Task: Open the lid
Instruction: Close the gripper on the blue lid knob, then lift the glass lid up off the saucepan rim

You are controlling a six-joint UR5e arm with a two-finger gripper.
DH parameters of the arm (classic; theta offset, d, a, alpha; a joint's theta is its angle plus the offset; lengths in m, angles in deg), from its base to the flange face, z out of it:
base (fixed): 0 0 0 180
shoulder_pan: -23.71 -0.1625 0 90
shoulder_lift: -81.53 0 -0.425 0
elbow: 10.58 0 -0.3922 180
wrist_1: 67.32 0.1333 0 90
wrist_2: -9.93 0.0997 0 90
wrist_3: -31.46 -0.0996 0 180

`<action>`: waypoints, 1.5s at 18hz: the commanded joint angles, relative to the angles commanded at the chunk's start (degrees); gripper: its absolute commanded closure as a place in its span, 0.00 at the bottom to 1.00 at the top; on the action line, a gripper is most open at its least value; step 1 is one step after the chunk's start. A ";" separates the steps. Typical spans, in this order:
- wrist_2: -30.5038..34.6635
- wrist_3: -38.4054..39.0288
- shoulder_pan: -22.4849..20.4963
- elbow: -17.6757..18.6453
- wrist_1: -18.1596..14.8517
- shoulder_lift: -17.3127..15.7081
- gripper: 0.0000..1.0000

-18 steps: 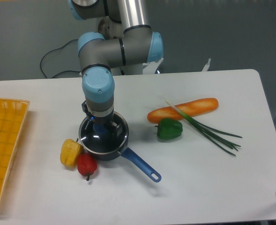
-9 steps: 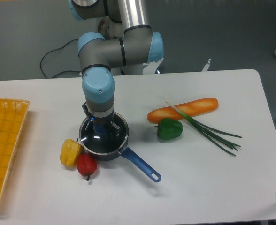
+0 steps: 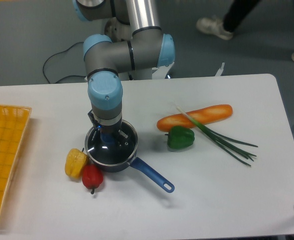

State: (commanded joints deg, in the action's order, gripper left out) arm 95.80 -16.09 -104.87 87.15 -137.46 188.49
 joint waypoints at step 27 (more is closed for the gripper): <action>3.60 -20.21 -10.37 -10.02 -11.42 -0.70 0.52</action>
State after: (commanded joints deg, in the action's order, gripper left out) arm 99.40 -36.29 -115.24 77.13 -148.88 187.79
